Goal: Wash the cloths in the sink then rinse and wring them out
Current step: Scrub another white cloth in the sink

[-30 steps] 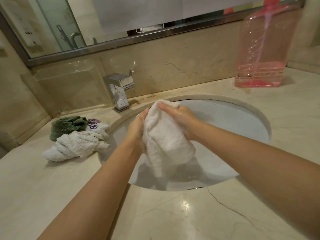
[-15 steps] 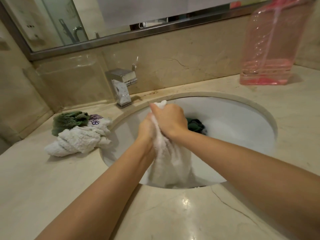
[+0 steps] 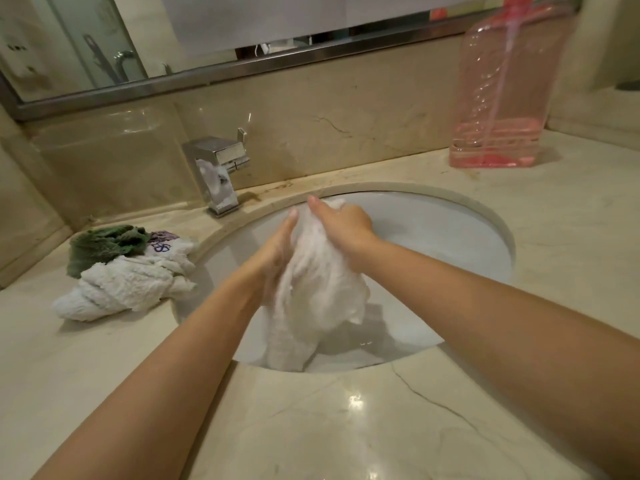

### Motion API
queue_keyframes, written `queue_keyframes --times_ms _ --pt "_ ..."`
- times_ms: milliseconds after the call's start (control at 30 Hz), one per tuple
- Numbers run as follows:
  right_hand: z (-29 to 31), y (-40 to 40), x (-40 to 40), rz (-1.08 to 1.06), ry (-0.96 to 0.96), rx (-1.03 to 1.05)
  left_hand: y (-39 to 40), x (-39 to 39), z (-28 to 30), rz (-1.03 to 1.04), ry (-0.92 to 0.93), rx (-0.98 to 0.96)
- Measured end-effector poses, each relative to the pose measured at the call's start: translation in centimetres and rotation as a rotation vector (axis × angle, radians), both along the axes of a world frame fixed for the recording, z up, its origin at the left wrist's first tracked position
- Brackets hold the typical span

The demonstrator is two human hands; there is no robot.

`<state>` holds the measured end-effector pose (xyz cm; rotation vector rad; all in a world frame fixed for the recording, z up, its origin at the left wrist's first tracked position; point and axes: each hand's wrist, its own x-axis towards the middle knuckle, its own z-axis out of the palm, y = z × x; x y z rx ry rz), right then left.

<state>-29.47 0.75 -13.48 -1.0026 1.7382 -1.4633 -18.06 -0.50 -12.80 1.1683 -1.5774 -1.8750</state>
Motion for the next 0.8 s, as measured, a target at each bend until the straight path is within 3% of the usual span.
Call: queue_keyframes --times_ms 67,167,233,367,567,700,800 --pt "-0.1 0.1 -1.7 0.08 -0.255 0.044 0.1 0.2 0.2 -0.108 -0.189 -0.069" --pt "-0.1 0.4 -3.8 0.323 -0.36 0.188 0.4 0.2 -0.2 -0.185 -0.452 -0.158" --pt "0.1 0.5 -4.9 0.425 -0.397 0.208 0.2 0.1 -0.6 -0.183 -0.532 -0.222" --pt "0.4 0.7 -6.5 0.568 -0.311 0.222 -0.3 0.5 -0.8 -0.214 -0.417 -0.147" --pt "-0.8 0.7 -7.3 0.77 0.033 0.513 -0.7 0.8 -0.8 -0.165 -0.305 -0.146" --pt "-1.0 0.6 -6.8 0.797 0.068 0.503 -1.0 1.2 -0.1 -0.113 -0.153 -0.122" --pt "-0.4 0.7 -6.1 0.609 0.13 0.418 -0.9 1.3 0.2 -0.074 -0.049 -0.138"
